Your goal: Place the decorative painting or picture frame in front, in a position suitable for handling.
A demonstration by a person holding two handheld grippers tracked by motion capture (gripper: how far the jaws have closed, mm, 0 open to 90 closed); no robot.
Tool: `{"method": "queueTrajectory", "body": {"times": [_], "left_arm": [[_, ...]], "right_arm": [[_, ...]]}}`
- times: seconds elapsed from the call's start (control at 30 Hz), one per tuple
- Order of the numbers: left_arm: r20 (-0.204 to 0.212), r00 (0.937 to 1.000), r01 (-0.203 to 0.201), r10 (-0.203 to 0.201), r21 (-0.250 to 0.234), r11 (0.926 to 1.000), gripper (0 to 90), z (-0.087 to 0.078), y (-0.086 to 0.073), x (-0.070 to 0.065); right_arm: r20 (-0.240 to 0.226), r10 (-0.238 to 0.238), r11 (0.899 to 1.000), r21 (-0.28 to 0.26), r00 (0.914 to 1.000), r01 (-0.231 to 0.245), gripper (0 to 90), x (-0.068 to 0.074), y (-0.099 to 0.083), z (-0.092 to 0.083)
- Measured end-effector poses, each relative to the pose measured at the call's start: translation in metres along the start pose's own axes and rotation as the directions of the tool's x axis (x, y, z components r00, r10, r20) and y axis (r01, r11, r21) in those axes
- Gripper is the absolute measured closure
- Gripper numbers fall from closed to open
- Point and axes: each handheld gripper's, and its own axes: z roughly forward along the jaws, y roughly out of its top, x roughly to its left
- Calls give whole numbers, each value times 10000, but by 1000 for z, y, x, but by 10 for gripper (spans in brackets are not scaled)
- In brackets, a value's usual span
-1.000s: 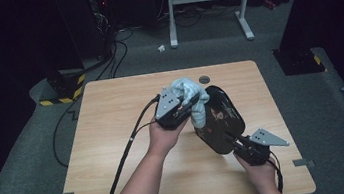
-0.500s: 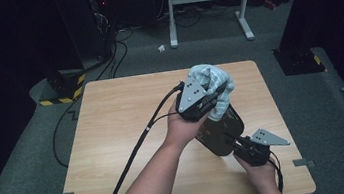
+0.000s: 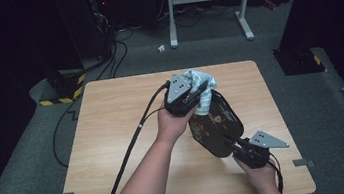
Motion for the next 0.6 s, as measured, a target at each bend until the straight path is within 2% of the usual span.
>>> {"method": "queueTrajectory", "body": {"times": [0.1, 0.27, 0.4, 0.6], "left_arm": [[-132, 9998, 132, -126, 413, 9991, 797, 1, -13, 9], [-218, 9984, 533, -514, 1012, 9934, 797, 3, -41, 20], [-475, 9941, 1028, -978, 1171, 9878, 798, 1, -62, 29], [-794, 9888, 1373, -1261, 1565, 9781, 800, 0, -83, 39]], "right_arm": [[-5, -3, 10000, -7, 10000, 3, 784, 0, 0, 0], [4, -25, 10000, 12, 10000, 25, 784, 0, -1, -1], [13, -32, 10000, -9, 10000, 32, 784, 0, -1, 0], [47, -29, 10000, -22, 10000, 29, 784, 1, -1, 0]]}}
